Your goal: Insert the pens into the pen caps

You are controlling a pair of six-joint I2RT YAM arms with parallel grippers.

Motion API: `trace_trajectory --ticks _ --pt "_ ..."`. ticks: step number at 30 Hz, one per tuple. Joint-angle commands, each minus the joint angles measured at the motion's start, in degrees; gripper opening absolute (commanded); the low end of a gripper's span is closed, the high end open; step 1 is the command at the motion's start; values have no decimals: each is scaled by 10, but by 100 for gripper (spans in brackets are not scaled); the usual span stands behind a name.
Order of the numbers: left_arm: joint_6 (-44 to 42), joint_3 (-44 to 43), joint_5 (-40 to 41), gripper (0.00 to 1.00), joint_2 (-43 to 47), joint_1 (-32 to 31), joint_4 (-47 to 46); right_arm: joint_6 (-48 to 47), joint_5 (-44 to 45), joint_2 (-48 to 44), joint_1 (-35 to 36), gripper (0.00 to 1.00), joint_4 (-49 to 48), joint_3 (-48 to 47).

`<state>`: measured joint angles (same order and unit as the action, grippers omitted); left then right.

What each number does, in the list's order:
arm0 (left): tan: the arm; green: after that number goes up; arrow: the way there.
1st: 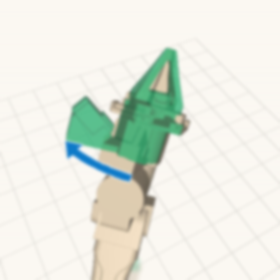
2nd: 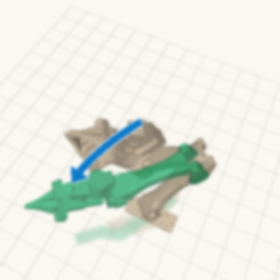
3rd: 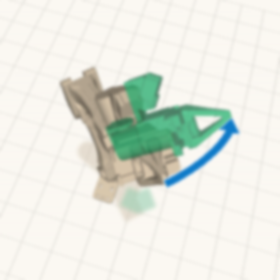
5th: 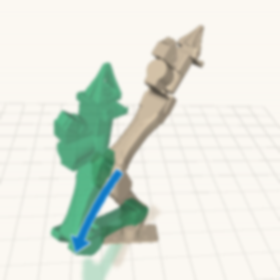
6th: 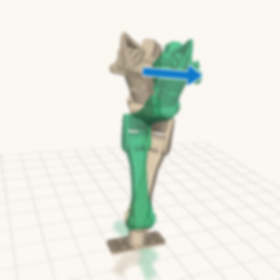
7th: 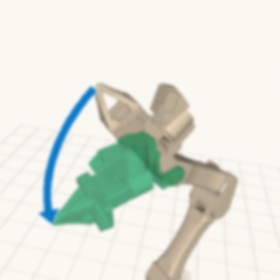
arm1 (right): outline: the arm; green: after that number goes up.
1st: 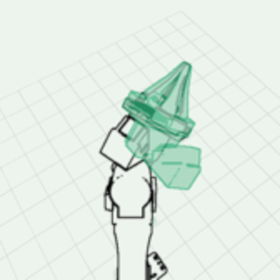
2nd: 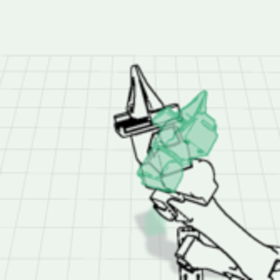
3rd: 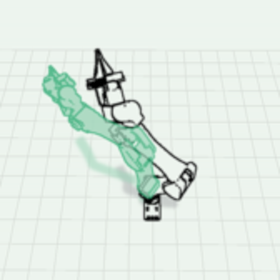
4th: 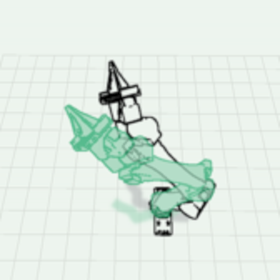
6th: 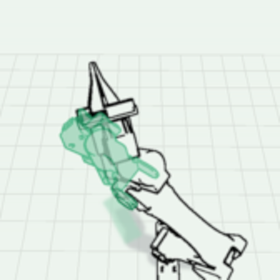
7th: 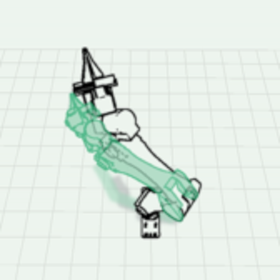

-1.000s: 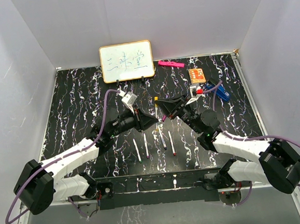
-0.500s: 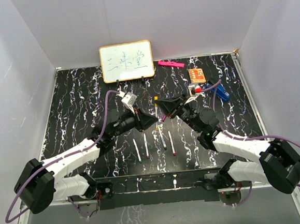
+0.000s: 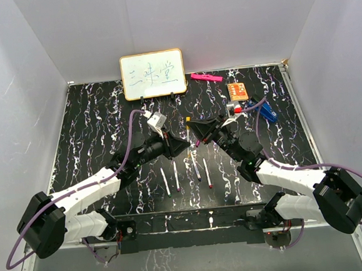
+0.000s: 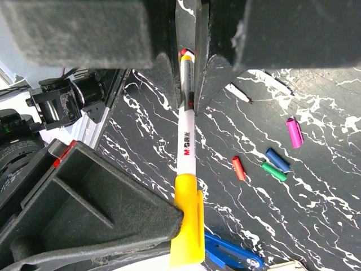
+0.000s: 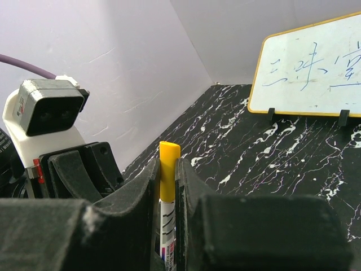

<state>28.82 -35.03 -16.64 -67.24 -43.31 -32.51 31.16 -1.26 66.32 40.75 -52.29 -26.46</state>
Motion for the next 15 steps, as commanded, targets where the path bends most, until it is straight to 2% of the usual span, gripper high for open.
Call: trace_trajectory --ticks 1,15 --pt "-20 -68 48 0 25 5 -148 -18 -36 21 28 0 124 28" --pt "-48 -88 66 0 42 12 -136 -33 -4 34 60 0 163 32"
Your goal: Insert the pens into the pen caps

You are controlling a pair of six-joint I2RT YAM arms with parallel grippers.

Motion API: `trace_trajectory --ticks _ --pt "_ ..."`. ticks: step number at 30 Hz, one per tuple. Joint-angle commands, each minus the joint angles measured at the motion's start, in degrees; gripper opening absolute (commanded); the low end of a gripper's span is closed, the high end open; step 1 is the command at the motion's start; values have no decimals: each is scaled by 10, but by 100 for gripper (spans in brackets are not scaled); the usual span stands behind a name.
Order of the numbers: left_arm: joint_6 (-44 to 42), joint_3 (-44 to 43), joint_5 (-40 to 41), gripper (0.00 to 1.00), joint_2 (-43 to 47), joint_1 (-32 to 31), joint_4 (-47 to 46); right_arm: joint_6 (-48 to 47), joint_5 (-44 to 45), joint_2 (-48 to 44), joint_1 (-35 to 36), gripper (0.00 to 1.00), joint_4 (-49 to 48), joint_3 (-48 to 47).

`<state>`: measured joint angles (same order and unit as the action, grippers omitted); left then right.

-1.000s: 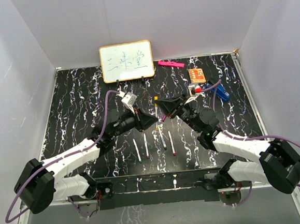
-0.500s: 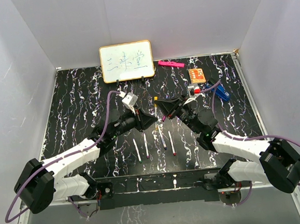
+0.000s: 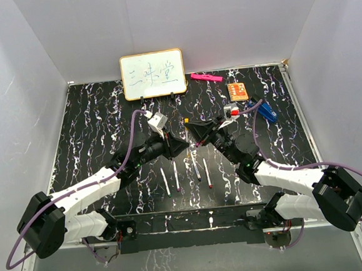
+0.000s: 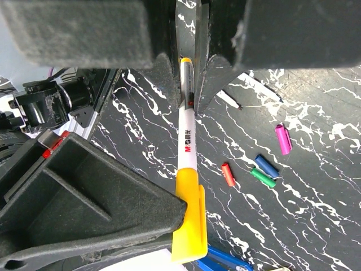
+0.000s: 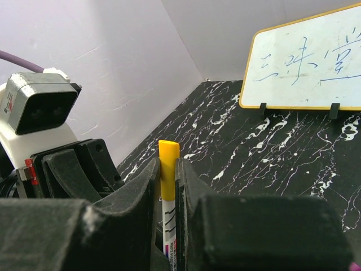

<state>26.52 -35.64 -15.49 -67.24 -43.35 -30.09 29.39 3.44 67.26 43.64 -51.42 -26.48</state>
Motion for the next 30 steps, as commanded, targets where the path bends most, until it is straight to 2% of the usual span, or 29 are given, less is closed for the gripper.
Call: trace_trajectory --ticks 1,5,11,13,17,22,24,26,30 --pt "-27 -83 55 0 43 14 -156 -15 -51 24 32 0 154 34" --pt "-29 -78 57 0 47 14 -145 -14 -37 20 34 0 145 32" --pt "-29 -65 60 0 48 13 -85 -40 37 10 34 0 147 -12" --pt "-28 -62 60 0 45 13 -45 -62 58 3 34 4 152 -38" --pt "-13 -40 81 0 39 13 25 -103 107 -16 34 18 163 -93" --pt "-10 -27 143 0 34 14 103 -128 164 -31 34 57 200 -138" --pt "-17 -47 182 0 19 14 156 -130 180 -41 34 64 213 -143" --pt "-24 -74 219 0 -12 16 206 -129 191 -54 34 66 220 -139" --pt "-35 -117 263 0 -62 34 255 -119 206 -77 34 77 231 -123"
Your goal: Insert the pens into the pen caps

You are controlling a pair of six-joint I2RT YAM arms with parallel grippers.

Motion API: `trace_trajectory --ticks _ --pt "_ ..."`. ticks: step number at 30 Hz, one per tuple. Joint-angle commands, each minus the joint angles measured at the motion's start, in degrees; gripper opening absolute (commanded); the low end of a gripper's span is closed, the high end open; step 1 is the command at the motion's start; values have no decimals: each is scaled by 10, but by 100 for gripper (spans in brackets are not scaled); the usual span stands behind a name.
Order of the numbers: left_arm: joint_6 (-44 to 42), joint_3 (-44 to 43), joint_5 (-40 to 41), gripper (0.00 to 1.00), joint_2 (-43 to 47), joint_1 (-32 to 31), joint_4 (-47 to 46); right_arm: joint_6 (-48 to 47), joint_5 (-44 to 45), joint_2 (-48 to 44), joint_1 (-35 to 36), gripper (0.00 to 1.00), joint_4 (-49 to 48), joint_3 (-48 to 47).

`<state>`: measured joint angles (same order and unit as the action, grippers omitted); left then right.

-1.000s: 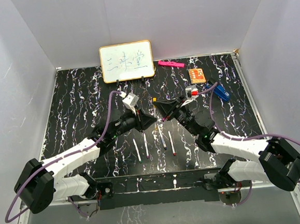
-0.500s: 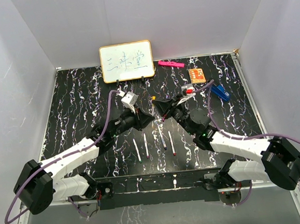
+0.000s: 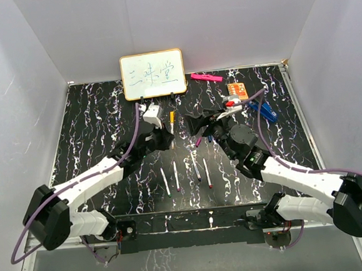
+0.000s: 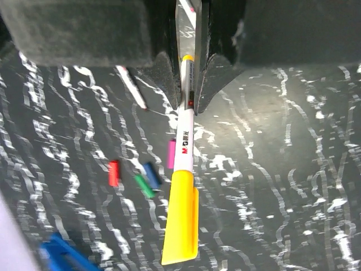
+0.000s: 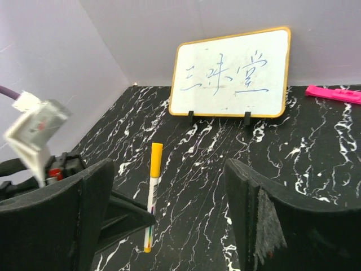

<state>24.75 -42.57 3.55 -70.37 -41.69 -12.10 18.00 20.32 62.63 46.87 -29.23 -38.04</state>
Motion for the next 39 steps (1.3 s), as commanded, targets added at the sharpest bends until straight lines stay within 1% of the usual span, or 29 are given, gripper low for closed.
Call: trace_trajectory --ticks 1,4,6,7,8,10,13,18,30,35,39 --pt "-19 -57 79 0 -44 24 82 -1 45 -33 1 79 15 -5" --pt "-22 -94 93 0 -83 50 118 12 75 -36 1 86 37 -4" --pt "-14 -114 91 0 -116 72 137 28 95 -41 0 91 39 1" --pt "-9 -121 88 0 -127 84 142 33 104 -43 0 96 36 6" --pt "-8 -125 85 0 -139 94 146 34 113 -44 1 98 30 11" --pt "-8 -135 84 0 -162 109 155 35 125 -41 0 98 26 15" --pt "-8 -159 91 0 -203 124 176 32 121 -29 -1 98 32 13" --pt "-13 -203 100 0 -271 135 216 30 108 1 -1 98 87 -21" --pt "-4 -245 120 0 -345 144 260 29 84 8 -2 98 93 -14" --pt "-3 -263 135 6 -379 150 275 29 86 8 -1 98 94 -9" --pt "-1 -270 136 16 -394 155 275 28 85 10 -1 98 99 -8"
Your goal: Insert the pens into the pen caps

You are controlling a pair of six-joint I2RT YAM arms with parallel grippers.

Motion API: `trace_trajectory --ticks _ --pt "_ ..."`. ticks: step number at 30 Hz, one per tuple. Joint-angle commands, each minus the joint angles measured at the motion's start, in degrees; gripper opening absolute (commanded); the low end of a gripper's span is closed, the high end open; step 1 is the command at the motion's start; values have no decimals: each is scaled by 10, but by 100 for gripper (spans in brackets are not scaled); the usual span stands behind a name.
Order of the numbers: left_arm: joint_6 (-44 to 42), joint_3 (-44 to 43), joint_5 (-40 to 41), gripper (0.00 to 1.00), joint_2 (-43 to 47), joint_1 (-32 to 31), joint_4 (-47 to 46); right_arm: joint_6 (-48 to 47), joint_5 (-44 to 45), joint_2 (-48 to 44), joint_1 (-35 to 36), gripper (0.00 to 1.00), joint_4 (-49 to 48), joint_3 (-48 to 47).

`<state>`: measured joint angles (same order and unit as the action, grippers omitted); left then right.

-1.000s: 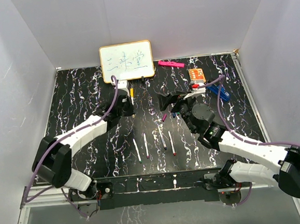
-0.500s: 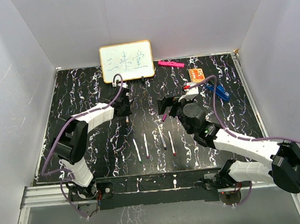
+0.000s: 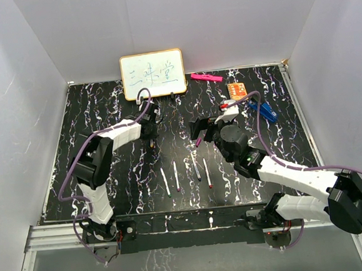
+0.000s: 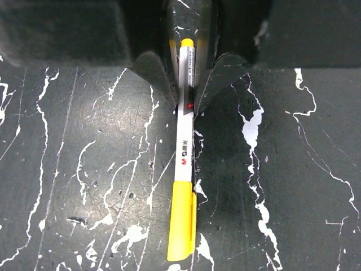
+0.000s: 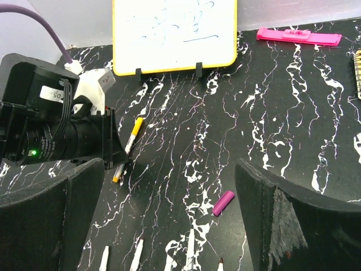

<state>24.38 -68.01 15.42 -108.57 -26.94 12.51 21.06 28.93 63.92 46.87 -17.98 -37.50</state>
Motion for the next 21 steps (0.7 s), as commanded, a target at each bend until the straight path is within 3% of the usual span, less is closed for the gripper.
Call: trace_trajectory --ticks 1,9,15,21 --pt "2 -19 18 20 -15 7 31 -3 -3 -1 -1 98 -13 -15" --pt "2 -28 21 39 -6 8 41 -3 0 2 -1 98 -12 -12" --pt "-3 -15 20 42 63 8 54 -1 18 7 -1 98 -5 -16" --pt "6 67 -33 42 167 -2 58 5 32 8 -1 98 8 -20"
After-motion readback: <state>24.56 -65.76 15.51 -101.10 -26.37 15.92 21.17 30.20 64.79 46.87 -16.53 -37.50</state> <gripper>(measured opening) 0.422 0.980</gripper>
